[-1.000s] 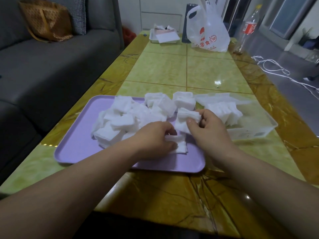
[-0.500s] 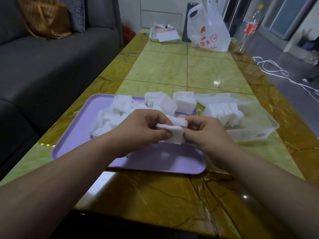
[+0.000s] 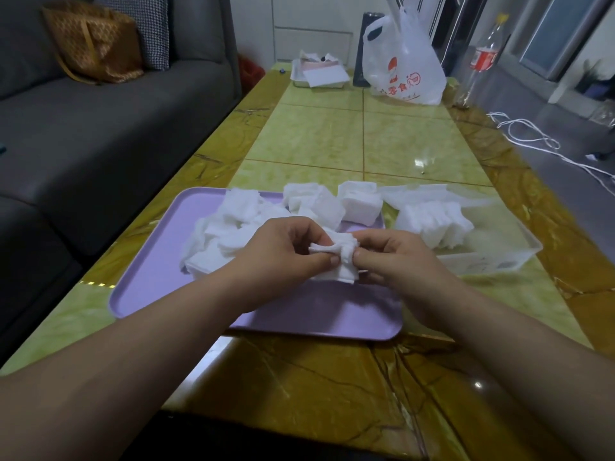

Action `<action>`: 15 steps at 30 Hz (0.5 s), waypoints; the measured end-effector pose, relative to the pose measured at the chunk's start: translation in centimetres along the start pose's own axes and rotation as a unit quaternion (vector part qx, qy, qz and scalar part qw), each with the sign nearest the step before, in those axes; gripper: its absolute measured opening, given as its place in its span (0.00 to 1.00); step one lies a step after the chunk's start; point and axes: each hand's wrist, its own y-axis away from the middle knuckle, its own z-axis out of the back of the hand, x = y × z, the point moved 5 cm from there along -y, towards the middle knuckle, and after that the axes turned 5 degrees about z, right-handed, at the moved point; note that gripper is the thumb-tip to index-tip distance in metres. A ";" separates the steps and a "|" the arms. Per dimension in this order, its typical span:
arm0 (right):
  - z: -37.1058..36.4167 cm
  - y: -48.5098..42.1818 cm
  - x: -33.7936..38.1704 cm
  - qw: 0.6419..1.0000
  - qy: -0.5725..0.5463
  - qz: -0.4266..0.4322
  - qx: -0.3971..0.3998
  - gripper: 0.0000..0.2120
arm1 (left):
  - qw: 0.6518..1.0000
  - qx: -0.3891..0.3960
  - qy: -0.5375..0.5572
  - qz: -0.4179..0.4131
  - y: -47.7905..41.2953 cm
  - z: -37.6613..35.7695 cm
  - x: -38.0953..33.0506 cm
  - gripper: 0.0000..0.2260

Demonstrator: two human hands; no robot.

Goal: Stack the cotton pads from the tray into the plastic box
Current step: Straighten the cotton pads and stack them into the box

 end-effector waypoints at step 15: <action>-0.1 -0.1 -0.5 0.979 0.195 0.047 -0.030 0.19 | 0.982 0.001 -0.190 -0.002 -0.3 -0.3 0.3 0.09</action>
